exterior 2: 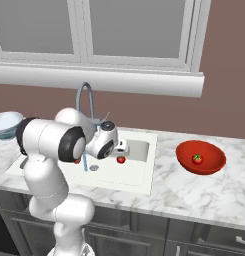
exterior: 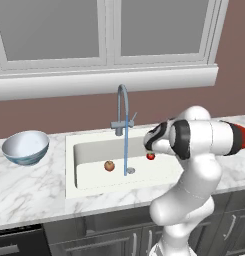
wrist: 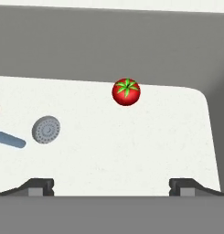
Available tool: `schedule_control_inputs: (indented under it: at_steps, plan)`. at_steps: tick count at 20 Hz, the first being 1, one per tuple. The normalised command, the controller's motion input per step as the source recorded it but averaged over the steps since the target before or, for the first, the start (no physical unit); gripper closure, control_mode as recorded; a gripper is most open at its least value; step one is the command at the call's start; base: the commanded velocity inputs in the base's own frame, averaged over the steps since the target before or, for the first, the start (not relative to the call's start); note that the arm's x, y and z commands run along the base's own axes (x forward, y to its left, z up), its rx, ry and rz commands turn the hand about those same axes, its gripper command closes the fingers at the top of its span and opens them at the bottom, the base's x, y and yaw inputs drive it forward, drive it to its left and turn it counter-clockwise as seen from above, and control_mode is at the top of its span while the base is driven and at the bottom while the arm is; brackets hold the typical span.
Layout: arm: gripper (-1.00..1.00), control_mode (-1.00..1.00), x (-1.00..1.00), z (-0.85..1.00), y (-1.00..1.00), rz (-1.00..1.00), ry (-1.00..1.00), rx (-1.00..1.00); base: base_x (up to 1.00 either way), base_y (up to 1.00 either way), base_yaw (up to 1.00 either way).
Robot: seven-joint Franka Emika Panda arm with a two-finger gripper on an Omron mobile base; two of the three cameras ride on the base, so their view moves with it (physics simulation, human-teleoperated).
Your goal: Pick the tomatos from the sink and place them in one bowl. Place the peach in the other bowl. Then turn off the sink faucet.
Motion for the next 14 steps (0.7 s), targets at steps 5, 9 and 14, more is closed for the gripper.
schedule_control_inputs:
  at_steps: [5, 9, 14]
  plan:
    - [-1.0, -1.0, 0.34, -0.19, -0.11, 0.0, 0.0, 0.0, 0.0, 0.0, 0.0]
    - [-1.0, -1.0, 0.27, -0.29, -0.05, 0.0, 0.0, 0.0, 0.0, 0.0, 0.0]
    - [-1.0, -1.0, 0.21, -0.32, -0.02, 0.0, 0.0, 0.0, 0.0, 0.0, 0.0]
